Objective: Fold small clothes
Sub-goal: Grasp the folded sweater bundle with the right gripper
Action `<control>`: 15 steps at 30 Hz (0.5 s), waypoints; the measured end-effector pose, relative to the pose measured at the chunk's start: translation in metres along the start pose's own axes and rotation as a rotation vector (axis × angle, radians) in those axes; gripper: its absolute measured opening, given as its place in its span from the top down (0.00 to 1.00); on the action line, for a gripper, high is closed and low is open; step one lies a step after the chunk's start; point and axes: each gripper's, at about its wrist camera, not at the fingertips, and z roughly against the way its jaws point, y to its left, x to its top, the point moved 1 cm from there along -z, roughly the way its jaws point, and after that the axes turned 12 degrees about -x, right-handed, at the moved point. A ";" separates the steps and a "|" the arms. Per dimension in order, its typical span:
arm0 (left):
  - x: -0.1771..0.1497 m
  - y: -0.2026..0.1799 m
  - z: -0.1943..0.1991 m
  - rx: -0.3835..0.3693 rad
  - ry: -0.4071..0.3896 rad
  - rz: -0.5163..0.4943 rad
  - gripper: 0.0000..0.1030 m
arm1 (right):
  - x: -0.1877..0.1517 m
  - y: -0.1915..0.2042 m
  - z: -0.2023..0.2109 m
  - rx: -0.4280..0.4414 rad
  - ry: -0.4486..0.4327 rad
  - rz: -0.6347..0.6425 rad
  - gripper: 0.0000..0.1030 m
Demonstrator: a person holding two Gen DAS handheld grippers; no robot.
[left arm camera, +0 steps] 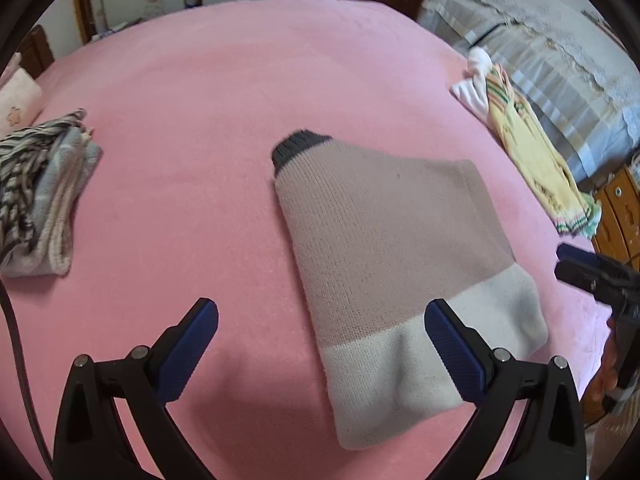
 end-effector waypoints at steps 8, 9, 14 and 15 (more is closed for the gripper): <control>-0.003 0.017 -0.034 -0.179 0.069 0.096 0.00 | -0.003 -0.004 -0.040 0.068 0.096 -0.028 0.20; -0.004 0.019 -0.037 -0.192 0.068 0.108 0.00 | -0.005 -0.005 -0.044 0.075 0.103 -0.036 0.20; -0.012 0.027 -0.057 -0.232 0.081 0.165 0.00 | -0.016 -0.008 -0.067 0.102 0.160 -0.066 0.20; -0.013 0.028 -0.059 -0.242 0.081 0.173 0.00 | -0.016 -0.009 -0.070 0.110 0.164 -0.071 0.20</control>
